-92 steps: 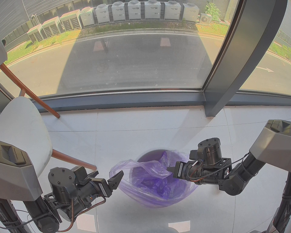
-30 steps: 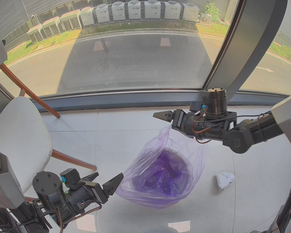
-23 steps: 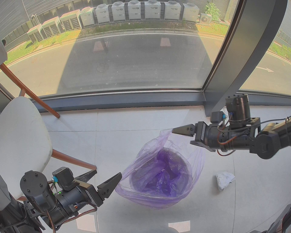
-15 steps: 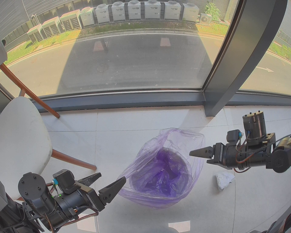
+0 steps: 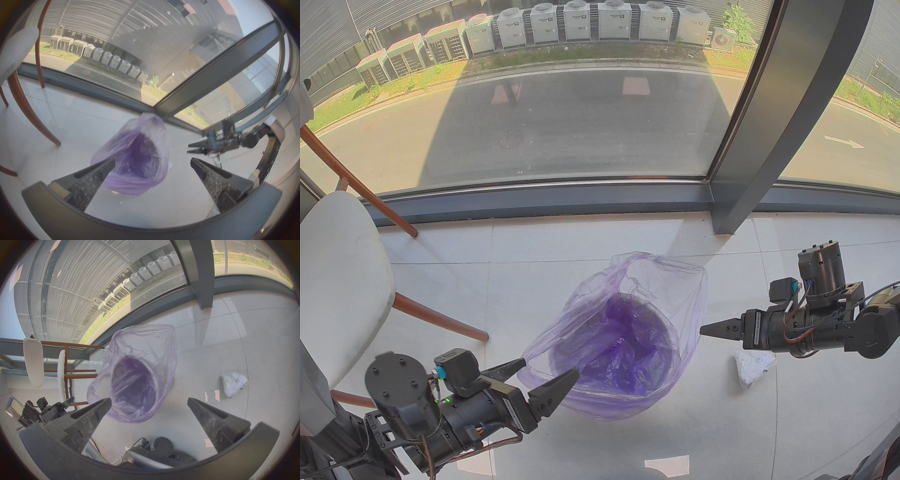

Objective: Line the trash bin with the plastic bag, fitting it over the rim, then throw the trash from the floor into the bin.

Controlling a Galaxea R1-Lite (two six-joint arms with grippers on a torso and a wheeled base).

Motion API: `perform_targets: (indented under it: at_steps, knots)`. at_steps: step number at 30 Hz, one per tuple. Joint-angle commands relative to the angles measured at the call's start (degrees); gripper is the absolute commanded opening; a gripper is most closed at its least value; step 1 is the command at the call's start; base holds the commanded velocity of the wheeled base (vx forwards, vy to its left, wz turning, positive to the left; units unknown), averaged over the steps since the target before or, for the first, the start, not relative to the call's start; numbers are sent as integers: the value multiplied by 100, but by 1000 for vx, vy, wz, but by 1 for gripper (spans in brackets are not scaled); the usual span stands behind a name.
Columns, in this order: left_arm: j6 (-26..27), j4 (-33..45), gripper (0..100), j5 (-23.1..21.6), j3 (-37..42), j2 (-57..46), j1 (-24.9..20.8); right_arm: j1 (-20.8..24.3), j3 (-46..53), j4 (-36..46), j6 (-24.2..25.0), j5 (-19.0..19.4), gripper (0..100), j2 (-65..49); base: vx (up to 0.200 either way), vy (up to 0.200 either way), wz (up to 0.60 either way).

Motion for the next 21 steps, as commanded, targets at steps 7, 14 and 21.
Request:
perform_targets:
  at_steps: [7,14,21]
  knots:
    - [247,1216,100,-7,-707,555,279,-12,-626,56,-88,-265,100,720,0,0,0]
    - [1600,2200,100,36,-1375,414,1087,14,-565,12,-184,-405,100,834,0,0,0]
    - [2093,2191,100,45,-1393,195,1228,32,-556,12,-184,-405,100,843,0,0,0]
